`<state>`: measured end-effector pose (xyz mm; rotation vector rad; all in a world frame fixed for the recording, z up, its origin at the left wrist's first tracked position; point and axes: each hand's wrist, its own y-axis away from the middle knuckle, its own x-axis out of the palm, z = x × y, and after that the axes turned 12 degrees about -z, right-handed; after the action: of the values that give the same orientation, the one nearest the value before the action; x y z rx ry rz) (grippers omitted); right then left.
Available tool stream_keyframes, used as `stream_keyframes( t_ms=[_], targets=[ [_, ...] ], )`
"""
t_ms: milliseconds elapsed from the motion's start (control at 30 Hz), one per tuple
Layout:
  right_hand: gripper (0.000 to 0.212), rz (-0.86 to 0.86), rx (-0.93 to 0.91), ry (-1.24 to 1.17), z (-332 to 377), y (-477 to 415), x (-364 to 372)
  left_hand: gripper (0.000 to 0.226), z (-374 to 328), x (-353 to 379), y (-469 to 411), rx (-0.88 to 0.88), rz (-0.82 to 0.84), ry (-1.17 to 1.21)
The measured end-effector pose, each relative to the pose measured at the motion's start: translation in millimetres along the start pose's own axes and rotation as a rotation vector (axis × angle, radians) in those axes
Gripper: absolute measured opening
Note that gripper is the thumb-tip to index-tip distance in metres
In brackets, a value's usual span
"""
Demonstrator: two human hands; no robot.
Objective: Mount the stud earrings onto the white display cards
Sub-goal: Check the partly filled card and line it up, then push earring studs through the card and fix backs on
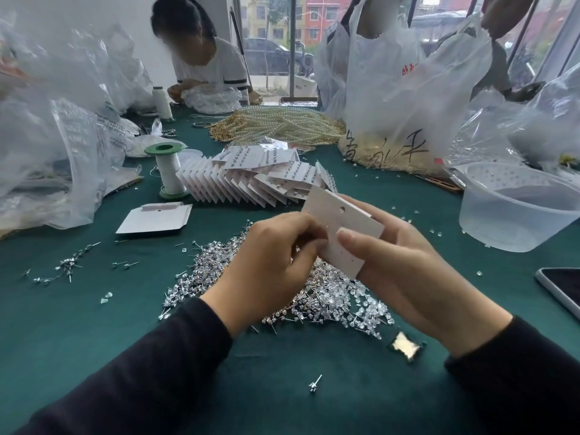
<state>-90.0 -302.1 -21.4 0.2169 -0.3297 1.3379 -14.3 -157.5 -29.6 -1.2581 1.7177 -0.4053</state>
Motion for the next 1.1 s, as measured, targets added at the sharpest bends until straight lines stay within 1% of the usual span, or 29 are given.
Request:
stream_keyframes(
  t_ms=[67,100,133,167,267,333,467,533,600,667,800,867,967,1033,1100],
  targets=[
    [0.027,-0.276,-0.082,0.216,-3,-6,-3,0.004,3,0,-1,-0.107,-0.026,0.039],
    [0.023,-0.405,-0.114,0.315,-2,-9,-5,0.005,6,-1,-1,-0.152,-0.03,0.032],
    [0.021,-0.483,-0.127,0.364,1,-11,-8,0.005,9,-1,-1,-0.181,-0.015,0.002],
    [0.02,-0.52,-0.119,0.364,3,-12,-11,0.005,12,-2,-2,-0.197,0.011,-0.038],
    [0.018,-0.509,-0.037,0.223,7,-11,-15,0.01,18,-2,-1,-0.205,0.057,-0.147],
    [0.018,-0.474,0.015,0.165,7,-10,-15,0.013,18,-2,-1,-0.191,0.035,-0.168],
    [0.019,-0.388,0.11,0.061,9,-7,-10,0.006,8,-4,-2,-0.063,-0.123,-0.046],
    [0.02,-0.351,0.125,0.023,9,-6,-8,0.006,5,-4,-1,-0.021,-0.216,-0.008],
    [0.022,-0.321,0.118,0.026,8,-5,-6,0.006,4,-5,-1,-0.068,-0.293,0.047],
    [0.024,-0.296,0.122,0.031,7,-5,-6,0.002,4,-6,-1,-0.132,-0.323,0.117],
    [0.025,-0.282,0.139,0.011,7,-3,-5,0.007,4,-4,-1,-0.136,-0.287,0.134],
    [0.025,-0.295,0.146,-0.001,8,-3,-4,0.006,3,-5,-1,-0.125,-0.284,0.139],
    [0.026,-0.311,0.169,-0.023,8,-2,-4,0.007,3,-5,-2,-0.062,-0.284,0.107],
    [0.024,-0.312,0.183,-0.035,9,-3,-3,0.016,3,-8,-3,0.039,-0.214,0.024],
    [0.018,-0.323,0.189,-0.032,10,-3,-3,0.036,1,-12,-2,0.115,-0.063,-0.057]
  ],
)
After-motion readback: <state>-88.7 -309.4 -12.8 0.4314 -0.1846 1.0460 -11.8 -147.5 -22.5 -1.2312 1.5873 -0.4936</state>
